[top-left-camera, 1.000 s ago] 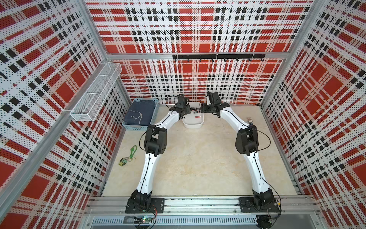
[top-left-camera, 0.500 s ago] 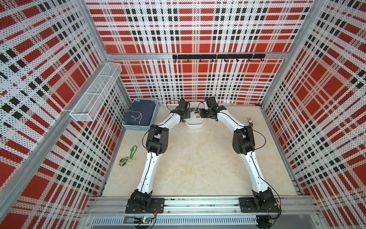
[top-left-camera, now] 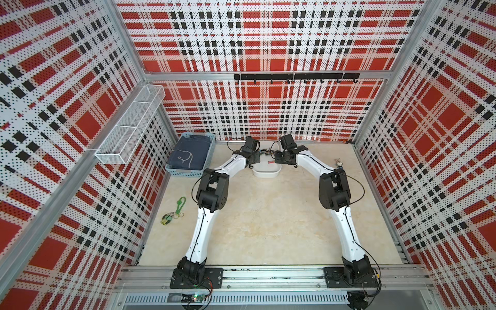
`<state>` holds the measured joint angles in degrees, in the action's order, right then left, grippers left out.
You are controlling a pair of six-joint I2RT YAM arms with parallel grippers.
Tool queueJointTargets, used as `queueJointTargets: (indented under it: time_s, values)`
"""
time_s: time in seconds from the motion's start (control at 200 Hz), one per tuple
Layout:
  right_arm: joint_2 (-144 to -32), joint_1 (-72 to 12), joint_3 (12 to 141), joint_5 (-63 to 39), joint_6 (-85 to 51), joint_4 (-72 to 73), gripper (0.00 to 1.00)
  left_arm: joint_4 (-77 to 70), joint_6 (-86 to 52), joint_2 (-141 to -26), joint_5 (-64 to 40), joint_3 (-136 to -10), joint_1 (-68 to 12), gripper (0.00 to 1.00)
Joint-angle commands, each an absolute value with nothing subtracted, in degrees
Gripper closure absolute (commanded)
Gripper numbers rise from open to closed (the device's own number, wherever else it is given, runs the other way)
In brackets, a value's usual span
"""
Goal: Take the batteries out of the storage box
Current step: Move the storage box to the center of the board.
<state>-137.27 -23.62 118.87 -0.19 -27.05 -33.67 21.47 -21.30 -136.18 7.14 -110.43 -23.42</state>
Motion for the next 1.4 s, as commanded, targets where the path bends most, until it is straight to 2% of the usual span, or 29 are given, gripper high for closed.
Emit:
queueJointTargets:
  time_s: [0.0,0.21,0.406,0.571,0.696,0.827,0.892,1.007,1.288,1.393]
  values:
    - [-126.69,-25.24,110.45,-0.50,-27.55,-34.67,1.00,21.20,-24.22,-127.26,7.07,-102.72,-26.10,1.00]
    - [-110.36,-28.72,88.93,2.77,-28.95,-31.18,1.00,17.97,-29.87,-112.53,12.32,-81.92,-31.99,1.00]
    - [-98.56,-35.58,73.05,5.32,-30.88,-26.41,1.00,14.97,-36.97,-101.00,15.55,-65.28,-37.93,1.00]
    - [-94.13,-41.66,62.74,9.99,-34.64,-20.55,1.00,13.10,-40.76,-97.46,21.32,-57.12,-43.51,1.00]
    - [-92.85,-41.81,56.78,10.35,-37.66,-15.31,1.00,10.62,-42.63,-97.38,23.24,-52.82,-44.55,1.00]
    - [-94.77,-41.66,56.09,10.80,-37.97,-14.33,1.00,8.23,-41.98,-98.75,23.91,-51.20,-44.52,1.00]
    - [-95.48,-41.67,56.33,10.02,-38.38,-14.40,0.86,8.09,-41.10,-99.53,23.90,-51.62,-44.60,1.00]
    - [-94.72,-41.70,55.96,10.14,-39.54,-14.43,0.72,8.25,-40.02,-99.77,24.15,-52.10,-44.56,1.00]
    - [-92.75,-41.59,58.22,11.20,-40.69,-19.51,0.62,9.29,-37.27,-100.58,25.11,-53.94,-44.32,0.95]
    - [-91.47,-40.97,58.52,11.46,-41.01,-21.07,0.53,9.58,-36.75,-100.55,25.41,-54.40,-44.21,0.90]
